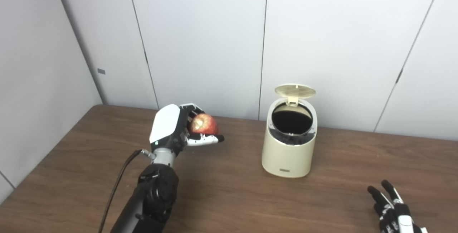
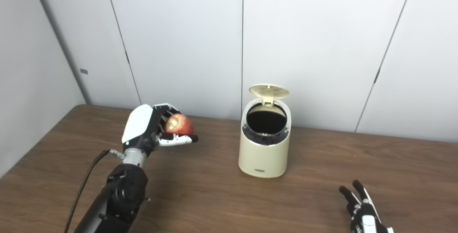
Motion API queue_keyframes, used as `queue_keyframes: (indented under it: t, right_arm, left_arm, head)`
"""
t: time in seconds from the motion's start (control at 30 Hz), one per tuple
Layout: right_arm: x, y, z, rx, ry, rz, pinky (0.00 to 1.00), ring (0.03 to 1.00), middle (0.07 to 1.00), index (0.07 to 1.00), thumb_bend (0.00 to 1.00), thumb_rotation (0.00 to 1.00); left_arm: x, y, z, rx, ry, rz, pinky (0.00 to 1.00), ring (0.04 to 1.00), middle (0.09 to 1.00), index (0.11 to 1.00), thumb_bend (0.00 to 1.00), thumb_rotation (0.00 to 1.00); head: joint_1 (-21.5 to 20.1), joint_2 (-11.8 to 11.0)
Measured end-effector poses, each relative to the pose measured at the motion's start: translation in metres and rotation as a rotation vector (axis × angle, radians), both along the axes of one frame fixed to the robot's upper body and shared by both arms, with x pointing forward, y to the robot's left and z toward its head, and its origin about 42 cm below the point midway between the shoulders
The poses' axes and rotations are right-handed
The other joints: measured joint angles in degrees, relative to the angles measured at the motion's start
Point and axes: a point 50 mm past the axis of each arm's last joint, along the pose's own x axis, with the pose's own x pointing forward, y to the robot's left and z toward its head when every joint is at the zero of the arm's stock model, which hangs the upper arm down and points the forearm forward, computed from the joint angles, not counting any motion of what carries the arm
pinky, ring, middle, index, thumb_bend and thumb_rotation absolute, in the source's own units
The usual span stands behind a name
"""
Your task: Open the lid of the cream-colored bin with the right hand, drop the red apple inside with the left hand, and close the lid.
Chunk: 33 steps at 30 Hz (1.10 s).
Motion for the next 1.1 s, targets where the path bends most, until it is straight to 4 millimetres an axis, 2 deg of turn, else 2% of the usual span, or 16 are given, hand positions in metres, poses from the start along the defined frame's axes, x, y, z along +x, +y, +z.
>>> queue_keyframes:
  t: [0.3, 0.63, 0.83, 1.1]
  right_arm:
    - [0.002, 0.002, -0.001, 0.001, 0.001, 0.004, 1.00, 0.948, 0.871, 0.927, 0.58, 0.85]
    - [0.004, 0.009, 0.000, 0.006, -0.002, 0.009, 0.99, 0.950, 0.869, 0.934, 0.57, 0.83]
    - [0.004, 0.012, 0.000, 0.013, -0.001, 0.008, 1.00, 0.949, 0.863, 0.931, 0.59, 0.81]
    - [0.005, 0.018, 0.000, 0.023, -0.004, 0.011, 1.00, 0.953, 0.866, 0.930, 0.63, 0.89]
  left_arm:
    - [-0.015, -0.029, 0.031, 0.002, -0.139, -0.083, 0.33, 0.406, 0.551, 0.494, 0.47, 0.00]
    - [-0.014, -0.071, 0.065, 0.016, -0.241, -0.184, 0.29, 0.412, 0.553, 0.501, 0.47, 0.00]
    - [-0.017, -0.092, 0.067, -0.005, -0.258, -0.240, 0.31, 0.413, 0.538, 0.499, 0.47, 0.00]
    - [-0.005, -0.112, 0.073, 0.013, -0.287, -0.295, 0.35, 0.401, 0.522, 0.497, 0.47, 0.00]
  head:
    - [-3.3, -0.7]
    - [-6.0, -0.4]
    - [-7.0, -0.6]
    - [-8.4, -0.5]
